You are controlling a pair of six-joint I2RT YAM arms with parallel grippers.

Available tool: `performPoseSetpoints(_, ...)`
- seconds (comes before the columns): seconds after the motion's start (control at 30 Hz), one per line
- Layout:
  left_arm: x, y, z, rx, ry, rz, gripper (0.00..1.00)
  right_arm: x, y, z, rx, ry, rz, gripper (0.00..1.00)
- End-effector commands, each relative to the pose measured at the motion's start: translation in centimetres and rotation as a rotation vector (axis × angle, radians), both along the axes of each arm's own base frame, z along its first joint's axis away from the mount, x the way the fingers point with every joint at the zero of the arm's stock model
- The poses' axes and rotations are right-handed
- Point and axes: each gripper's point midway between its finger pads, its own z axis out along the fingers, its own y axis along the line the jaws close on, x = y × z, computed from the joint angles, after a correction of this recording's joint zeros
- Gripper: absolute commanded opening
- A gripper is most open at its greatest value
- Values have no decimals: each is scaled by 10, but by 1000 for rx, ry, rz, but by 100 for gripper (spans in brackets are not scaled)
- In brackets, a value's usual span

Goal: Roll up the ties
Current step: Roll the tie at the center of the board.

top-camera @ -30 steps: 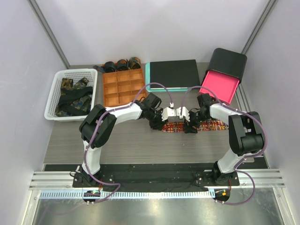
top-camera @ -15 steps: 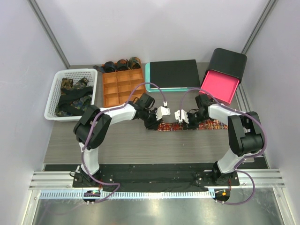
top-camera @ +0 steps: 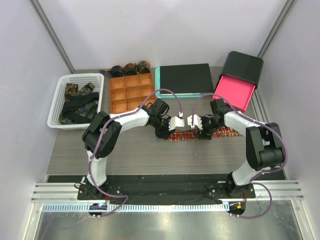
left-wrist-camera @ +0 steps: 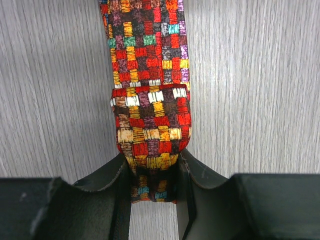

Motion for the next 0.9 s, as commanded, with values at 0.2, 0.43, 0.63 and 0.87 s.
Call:
performPoseSetpoints(0.2, -8, 12, -17, 87, 39, 11, 22, 14, 6, 86, 409, 506, -744, 66)
performPoseSetpoints(0.43, -9, 12, -18, 85, 42, 17, 23, 21, 53, 90, 680, 950, -1143, 63)
performPoseSetpoints(0.63, -9, 12, -18, 84, 42, 14, 24, 26, 88, 70, 676, 1000, -1177, 63)
performPoseSetpoints(0.87, -10, 11, -18, 80, 46, 16, 25, 25, 110, 41, 619, 1062, -1214, 60)
